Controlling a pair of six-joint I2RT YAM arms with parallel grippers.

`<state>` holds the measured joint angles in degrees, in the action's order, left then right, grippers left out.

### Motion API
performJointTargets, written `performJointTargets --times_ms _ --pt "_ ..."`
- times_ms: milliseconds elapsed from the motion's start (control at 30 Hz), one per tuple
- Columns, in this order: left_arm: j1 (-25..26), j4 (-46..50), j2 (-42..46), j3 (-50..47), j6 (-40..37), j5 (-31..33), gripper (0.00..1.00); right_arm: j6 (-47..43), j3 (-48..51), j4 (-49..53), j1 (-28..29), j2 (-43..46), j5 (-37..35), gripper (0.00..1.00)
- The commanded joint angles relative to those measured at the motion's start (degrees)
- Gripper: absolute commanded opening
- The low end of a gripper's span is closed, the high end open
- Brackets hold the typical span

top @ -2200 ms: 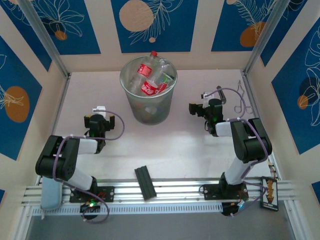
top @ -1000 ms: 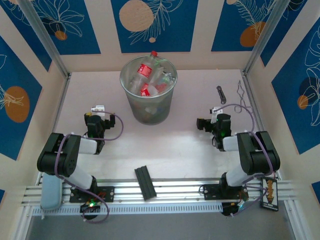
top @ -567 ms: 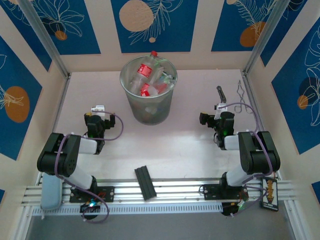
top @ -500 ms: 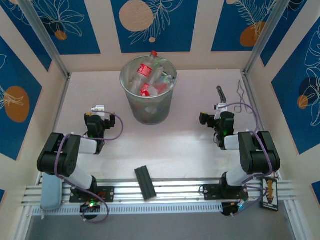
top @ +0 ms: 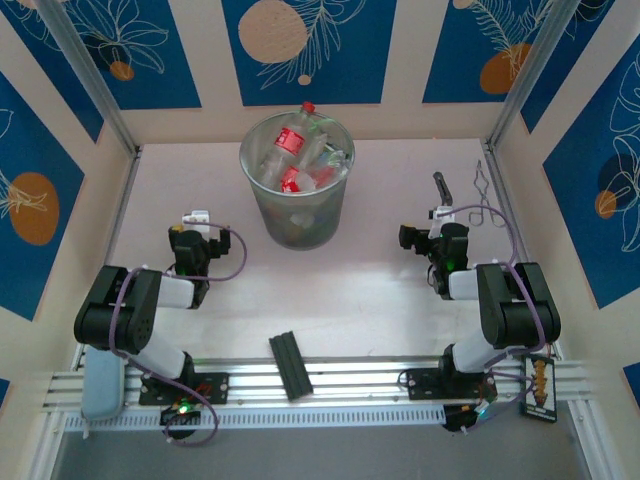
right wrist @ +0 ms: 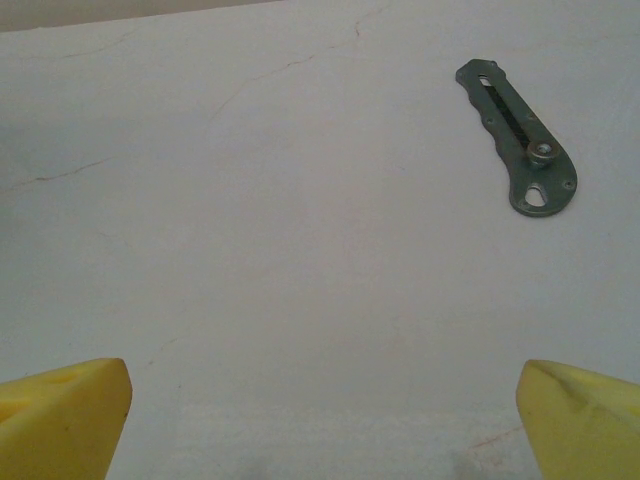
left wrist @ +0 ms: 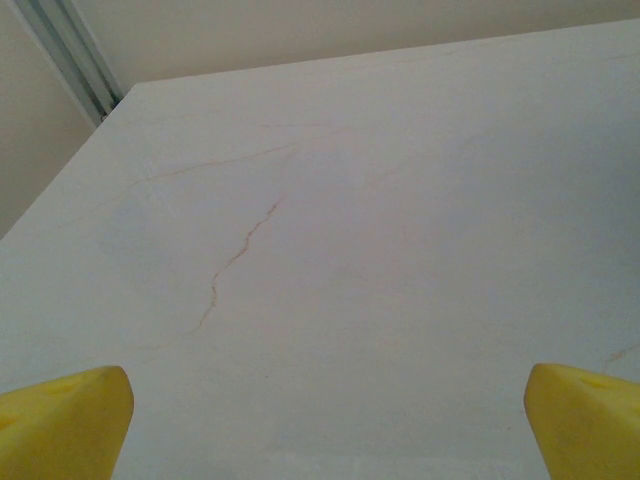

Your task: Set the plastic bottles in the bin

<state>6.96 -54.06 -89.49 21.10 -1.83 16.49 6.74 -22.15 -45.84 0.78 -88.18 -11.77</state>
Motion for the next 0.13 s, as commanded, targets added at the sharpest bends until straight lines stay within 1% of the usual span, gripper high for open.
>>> performJointTargets --times_ms 0,100 --pt "-0.7 -2.18 -0.42 -0.56 0.6 -0.77 1.0 0.56 -1.2 -1.32 -0.02 0.82 0.5 0.99" --pt "-0.65 -2.22 -0.42 -0.54 0.64 -0.76 1.0 0.48 -0.81 -1.83 0.1 1.08 0.53 0.99"
